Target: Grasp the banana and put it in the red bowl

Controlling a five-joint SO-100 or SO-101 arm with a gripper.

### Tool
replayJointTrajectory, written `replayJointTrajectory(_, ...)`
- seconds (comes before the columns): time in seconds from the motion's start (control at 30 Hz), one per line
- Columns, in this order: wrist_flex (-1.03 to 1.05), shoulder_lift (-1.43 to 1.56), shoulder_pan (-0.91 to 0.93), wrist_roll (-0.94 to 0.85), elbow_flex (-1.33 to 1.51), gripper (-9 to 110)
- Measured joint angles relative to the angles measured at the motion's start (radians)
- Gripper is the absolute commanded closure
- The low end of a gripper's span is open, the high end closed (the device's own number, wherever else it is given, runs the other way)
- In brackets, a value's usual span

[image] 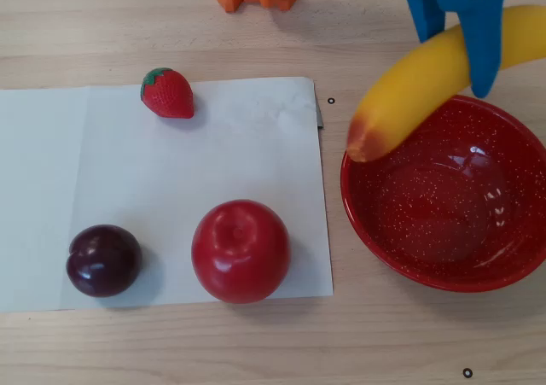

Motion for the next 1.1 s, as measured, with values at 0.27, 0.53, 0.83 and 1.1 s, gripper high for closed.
replayJointTrajectory(0.27, -0.210, -0.048, 0.003, -0.014, 0.195, 93)
replayJointTrajectory(0.53, -0.376, -0.077, 0.003, 0.017, 0.356, 79)
replayJointTrajectory(0.83, -0.405, -0.075, 0.005, 0.041, 0.382, 60)
replayJointTrajectory(1.1, -0.164, -0.075, 0.003, 0.012, 0.161, 77)
